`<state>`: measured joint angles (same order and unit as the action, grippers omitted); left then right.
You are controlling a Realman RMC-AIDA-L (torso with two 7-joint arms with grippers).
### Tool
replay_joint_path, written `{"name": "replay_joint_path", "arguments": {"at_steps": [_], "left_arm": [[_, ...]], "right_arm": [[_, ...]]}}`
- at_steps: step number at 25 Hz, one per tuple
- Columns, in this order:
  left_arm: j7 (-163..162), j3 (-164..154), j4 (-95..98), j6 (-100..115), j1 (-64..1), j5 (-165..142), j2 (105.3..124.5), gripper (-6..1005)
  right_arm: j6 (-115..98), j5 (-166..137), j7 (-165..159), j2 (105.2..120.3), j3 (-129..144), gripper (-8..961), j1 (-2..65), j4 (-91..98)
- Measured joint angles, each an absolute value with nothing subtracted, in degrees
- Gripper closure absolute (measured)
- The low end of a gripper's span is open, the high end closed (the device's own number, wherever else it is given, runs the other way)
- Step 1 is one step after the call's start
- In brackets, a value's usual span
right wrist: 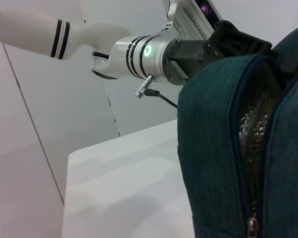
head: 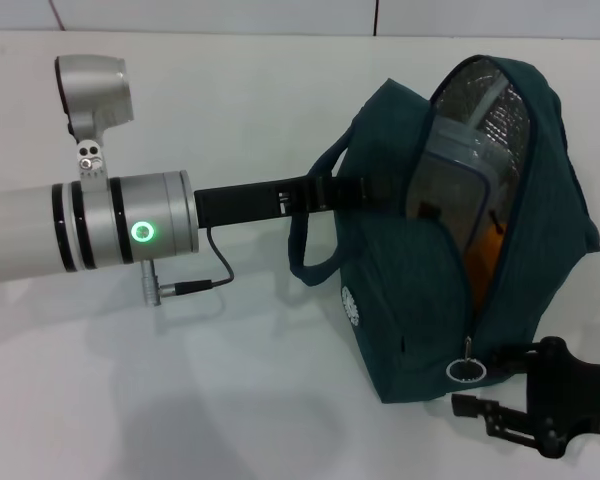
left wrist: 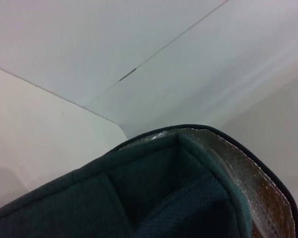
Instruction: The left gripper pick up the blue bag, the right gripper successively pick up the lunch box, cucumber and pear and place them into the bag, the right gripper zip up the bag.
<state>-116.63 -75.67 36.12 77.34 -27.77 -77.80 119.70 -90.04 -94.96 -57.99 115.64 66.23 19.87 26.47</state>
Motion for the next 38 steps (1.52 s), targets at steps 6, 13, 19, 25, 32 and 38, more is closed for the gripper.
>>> {"name": "replay_joint_path", "arguments": {"at_steps": [6,13,19,25,32,38], "left_arm": [[-116.63,-75.67,36.12,77.34,-27.77,-77.74,119.7,944],[-116.05,-75.67,36.12,77.34,-27.72,-77.69,119.7,944],[-115.85,-75.67,36.13,77.34,-27.56,-77.68,119.69,944],[-115.84,-75.67,36.07,77.54,-27.13,-77.67,119.53,944],[-115.58,-75.59,36.04,77.63,-26.35,-77.3,119.53,824],[-113.6,-75.58,36.03,78.66,-25.8,-75.52,119.59,670]], "right_arm": [[-88.47,-92.64,-57.97,115.66,67.58,561,20.12,25.91],[-88.1,-91.43,-57.46,115.66,67.58,791,20.13,25.91],[-88.46,-91.31,-57.41,115.5,67.58,952,20.05,26.31],[-91.01,-91.67,-57.28,115.05,67.4,952,19.25,27.42],[-94.02,-91.43,-56.02,114.08,66.65,951,17.27,28.66],[-96.1,-91.4,-55.98,113.98,64.05,951,15.77,30.42]]}}
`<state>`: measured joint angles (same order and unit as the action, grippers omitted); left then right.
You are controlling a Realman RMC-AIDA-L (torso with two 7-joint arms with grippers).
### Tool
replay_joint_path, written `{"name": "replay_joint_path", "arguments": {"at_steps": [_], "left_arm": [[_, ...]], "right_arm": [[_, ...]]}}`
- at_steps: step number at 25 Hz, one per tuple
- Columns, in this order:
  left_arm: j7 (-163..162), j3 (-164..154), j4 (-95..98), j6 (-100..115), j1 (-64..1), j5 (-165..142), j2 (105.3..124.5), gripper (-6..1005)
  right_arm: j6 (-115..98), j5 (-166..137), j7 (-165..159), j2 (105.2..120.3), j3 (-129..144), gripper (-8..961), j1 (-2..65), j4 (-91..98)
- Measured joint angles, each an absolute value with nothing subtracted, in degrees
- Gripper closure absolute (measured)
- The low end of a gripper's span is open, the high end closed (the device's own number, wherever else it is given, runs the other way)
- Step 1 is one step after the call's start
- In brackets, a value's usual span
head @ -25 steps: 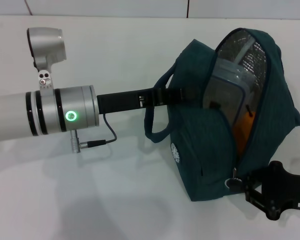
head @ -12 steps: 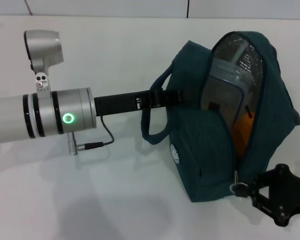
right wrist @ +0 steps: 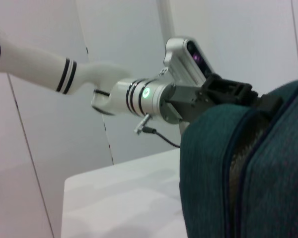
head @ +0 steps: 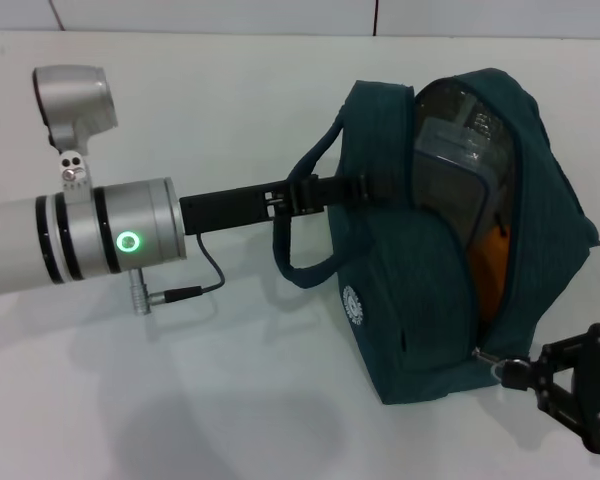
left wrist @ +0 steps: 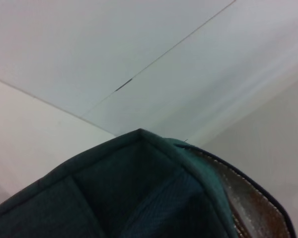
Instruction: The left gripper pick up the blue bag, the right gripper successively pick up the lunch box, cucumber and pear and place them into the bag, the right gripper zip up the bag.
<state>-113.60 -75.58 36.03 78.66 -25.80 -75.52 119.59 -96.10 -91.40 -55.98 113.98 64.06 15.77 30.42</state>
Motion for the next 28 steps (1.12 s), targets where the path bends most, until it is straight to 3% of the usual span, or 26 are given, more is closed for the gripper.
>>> {"name": "replay_joint_path", "arguments": {"at_steps": [14,28], "left_arm": [[-112.19,-75.58,36.01,79.19,-25.51,-74.26,119.57,549],[-101.65,-70.16,34.13,82.79,-24.98,-73.94,119.59,418]], "right_arm": [[-102.69,-91.3,-53.75,113.95,58.59,952,14.87,31.01],[-104.15,-84.24,-52.39,115.37,56.43,952,17.69,29.94]]}}
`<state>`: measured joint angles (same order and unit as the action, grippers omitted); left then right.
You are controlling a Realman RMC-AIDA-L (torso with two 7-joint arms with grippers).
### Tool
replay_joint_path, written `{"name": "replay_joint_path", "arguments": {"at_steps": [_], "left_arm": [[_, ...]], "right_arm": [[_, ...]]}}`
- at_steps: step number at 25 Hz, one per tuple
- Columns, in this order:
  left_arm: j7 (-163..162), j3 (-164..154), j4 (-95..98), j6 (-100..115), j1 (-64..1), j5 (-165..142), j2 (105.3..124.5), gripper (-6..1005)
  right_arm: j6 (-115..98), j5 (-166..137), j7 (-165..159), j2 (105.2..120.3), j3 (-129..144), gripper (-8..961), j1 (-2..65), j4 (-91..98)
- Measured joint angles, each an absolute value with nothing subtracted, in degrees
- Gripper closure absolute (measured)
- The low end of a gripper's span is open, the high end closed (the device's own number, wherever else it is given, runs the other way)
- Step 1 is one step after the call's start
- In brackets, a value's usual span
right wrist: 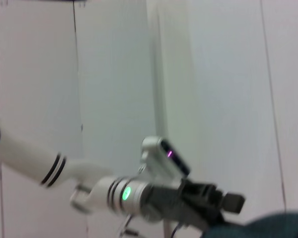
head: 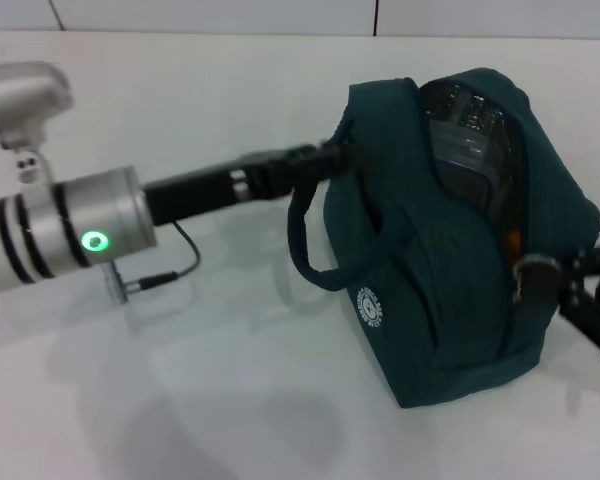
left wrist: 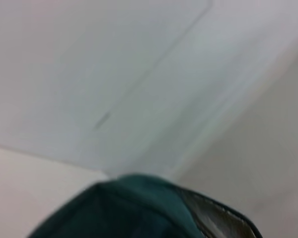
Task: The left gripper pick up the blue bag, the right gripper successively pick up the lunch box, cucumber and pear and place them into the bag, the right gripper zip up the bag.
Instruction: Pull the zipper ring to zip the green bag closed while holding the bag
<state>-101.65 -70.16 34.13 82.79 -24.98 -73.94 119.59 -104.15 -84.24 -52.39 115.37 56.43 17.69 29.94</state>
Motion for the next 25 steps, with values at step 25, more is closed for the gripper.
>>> {"name": "replay_joint_path", "arguments": {"at_steps": [25], "left_arm": [[-95.59,-53.98,30.15,89.22,-19.24,-74.34,117.11,144]], "right_arm": [[-88.62,-65.71,-55.36,116.19,72.76,952,36.32,29.48]]}}
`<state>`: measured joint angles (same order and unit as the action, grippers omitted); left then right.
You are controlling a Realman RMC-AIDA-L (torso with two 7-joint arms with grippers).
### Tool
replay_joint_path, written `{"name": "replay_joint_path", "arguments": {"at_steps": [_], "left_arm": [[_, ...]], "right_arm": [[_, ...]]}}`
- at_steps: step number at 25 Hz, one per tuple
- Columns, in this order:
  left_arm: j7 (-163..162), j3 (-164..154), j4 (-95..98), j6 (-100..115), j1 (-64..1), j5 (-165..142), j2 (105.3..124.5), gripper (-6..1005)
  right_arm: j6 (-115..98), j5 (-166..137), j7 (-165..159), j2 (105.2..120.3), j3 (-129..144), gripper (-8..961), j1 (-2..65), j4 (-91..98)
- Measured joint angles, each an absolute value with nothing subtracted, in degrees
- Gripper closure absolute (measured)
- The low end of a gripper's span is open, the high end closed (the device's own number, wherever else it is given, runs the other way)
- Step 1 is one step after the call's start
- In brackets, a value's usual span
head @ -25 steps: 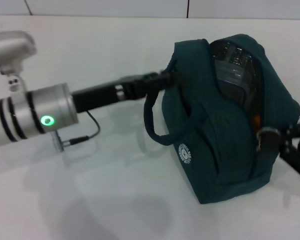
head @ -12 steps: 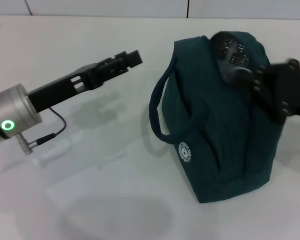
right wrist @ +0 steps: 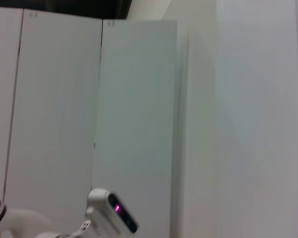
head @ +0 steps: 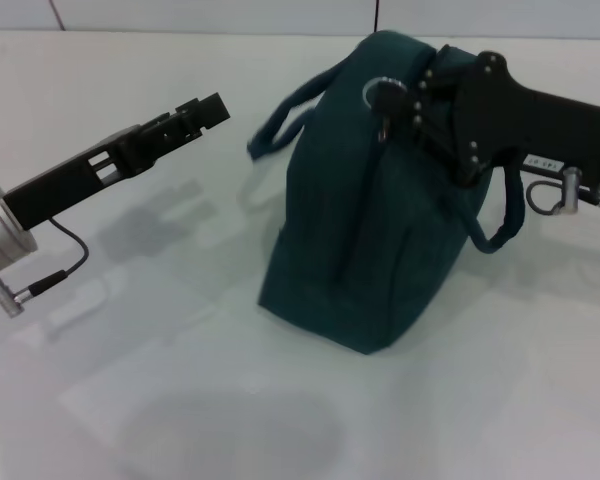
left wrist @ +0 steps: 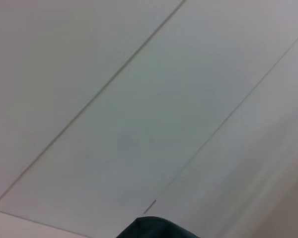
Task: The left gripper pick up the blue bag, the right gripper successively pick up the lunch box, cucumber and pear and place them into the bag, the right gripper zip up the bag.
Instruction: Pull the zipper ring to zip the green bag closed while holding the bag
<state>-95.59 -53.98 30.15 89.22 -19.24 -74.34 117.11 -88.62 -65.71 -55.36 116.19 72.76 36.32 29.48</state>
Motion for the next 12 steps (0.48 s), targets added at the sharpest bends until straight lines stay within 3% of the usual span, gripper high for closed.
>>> {"name": "replay_joint_path", "arguments": {"at_steps": [12], "left_arm": [[-95.52,-53.86,32.11,91.43,-19.36,-80.86,115.57,145]], "right_arm": [[-88.12,-64.48,-54.76,116.18,73.51,952,35.72,29.04]]}}
